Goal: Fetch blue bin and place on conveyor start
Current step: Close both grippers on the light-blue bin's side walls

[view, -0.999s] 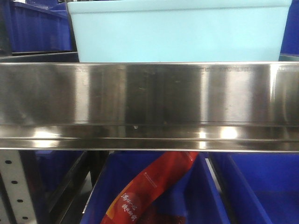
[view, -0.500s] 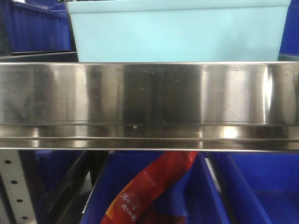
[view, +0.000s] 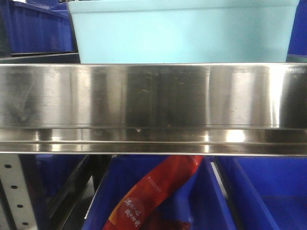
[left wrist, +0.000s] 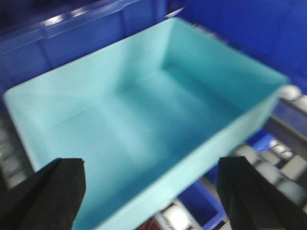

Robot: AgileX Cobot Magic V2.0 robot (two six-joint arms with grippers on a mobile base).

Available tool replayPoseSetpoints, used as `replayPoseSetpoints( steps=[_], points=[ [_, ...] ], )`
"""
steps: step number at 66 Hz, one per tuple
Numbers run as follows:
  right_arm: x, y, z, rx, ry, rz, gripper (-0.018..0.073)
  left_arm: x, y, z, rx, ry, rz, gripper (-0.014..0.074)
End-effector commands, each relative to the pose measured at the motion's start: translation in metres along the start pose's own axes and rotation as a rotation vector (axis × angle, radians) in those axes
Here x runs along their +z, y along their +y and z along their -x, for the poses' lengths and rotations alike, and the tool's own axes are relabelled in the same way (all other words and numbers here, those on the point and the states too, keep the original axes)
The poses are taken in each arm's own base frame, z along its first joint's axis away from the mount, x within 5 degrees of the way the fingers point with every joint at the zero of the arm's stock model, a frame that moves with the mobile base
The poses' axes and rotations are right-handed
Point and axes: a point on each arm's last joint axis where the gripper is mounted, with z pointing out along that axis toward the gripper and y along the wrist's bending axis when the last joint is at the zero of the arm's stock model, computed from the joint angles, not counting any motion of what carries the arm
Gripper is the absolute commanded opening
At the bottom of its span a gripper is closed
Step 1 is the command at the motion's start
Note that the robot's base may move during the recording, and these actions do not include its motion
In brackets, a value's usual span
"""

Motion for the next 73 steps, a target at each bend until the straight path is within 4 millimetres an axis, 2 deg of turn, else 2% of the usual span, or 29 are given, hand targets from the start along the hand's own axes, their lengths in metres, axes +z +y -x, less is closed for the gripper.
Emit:
replayPoseSetpoints(
  steps=[1,7,16,31,43,59,73],
  points=[
    [0.015,-0.001,0.01,0.015,0.051,-0.002,0.0558,0.013,0.01,0.01,-0.062,0.056,0.112,0.0466],
    [0.038,-0.002,0.016,0.027,0.124,-0.002,0.0558,0.03,0.022,0.014,-0.111,0.109,0.185,0.0466],
    [0.07,-0.006,0.02,0.065,0.2,-0.011,0.0558,0.063,0.037,0.011,-0.191,0.163,0.176,0.0466],
    [0.118,-0.02,0.011,0.112,0.286,-0.043,0.0558,0.102,0.063,-0.002,-0.262,0.211,0.186,0.0466],
    [0.151,-0.02,0.005,0.137,0.295,-0.02,0.0558,0.13,0.07,-0.014,-0.278,0.267,0.193,0.0466],
    [0.187,-0.022,-0.01,0.144,0.375,-0.021,0.0558,0.151,0.074,-0.024,-0.296,0.304,0.189,0.0466],
    [0.205,-0.022,-0.019,0.145,0.407,-0.021,0.0554,0.165,0.08,-0.031,-0.353,0.322,0.187,0.0466]
  ],
)
